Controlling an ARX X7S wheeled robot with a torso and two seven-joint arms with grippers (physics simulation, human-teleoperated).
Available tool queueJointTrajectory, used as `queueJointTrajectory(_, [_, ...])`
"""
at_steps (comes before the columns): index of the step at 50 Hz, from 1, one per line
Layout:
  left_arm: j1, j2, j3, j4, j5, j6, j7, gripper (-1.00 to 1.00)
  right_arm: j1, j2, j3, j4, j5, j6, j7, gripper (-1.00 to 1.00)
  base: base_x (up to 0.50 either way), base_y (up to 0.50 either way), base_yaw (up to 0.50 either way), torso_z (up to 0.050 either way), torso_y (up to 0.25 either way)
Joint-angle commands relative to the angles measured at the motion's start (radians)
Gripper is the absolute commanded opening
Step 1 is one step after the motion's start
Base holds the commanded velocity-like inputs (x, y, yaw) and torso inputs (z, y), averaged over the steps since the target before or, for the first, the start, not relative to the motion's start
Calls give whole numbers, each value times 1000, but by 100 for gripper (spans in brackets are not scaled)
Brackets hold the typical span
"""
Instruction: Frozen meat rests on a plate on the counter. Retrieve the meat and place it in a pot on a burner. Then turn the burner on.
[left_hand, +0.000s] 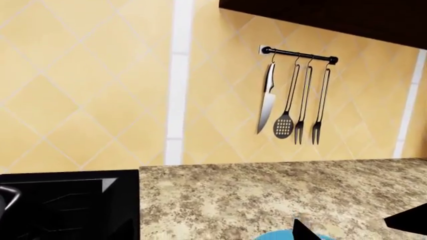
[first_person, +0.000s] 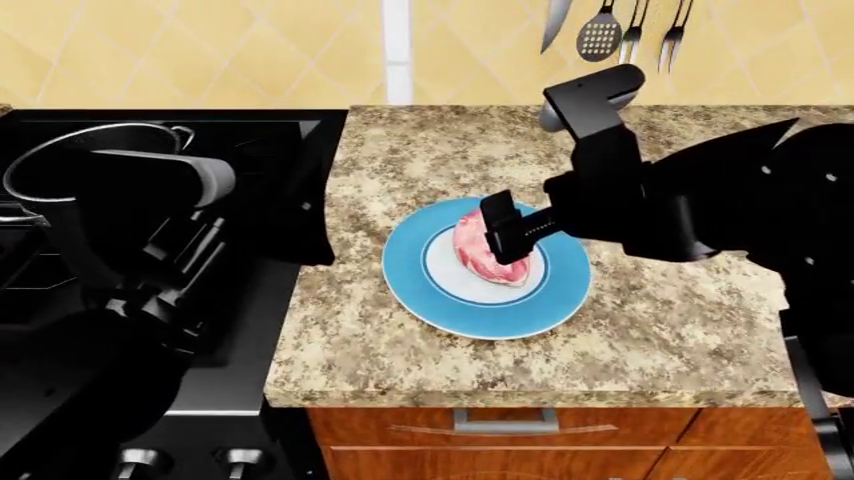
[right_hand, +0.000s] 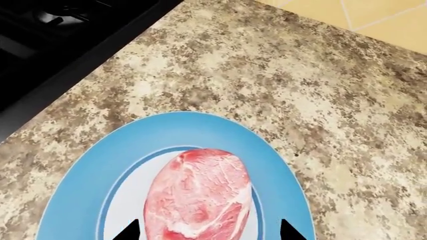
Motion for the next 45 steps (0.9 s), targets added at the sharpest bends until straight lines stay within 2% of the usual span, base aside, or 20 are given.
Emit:
queueJointTrajectory(1, [3,0,11,-10,6,7,0,100,7,-4,-45,34,-49,-52,-67,100,0,0,0,0,0])
queueJointTrajectory(45, [4,-4,40,-53,18,36,11,100,-22,-36,-118,114,-102,-142,-175,100,0,0,0,0,0])
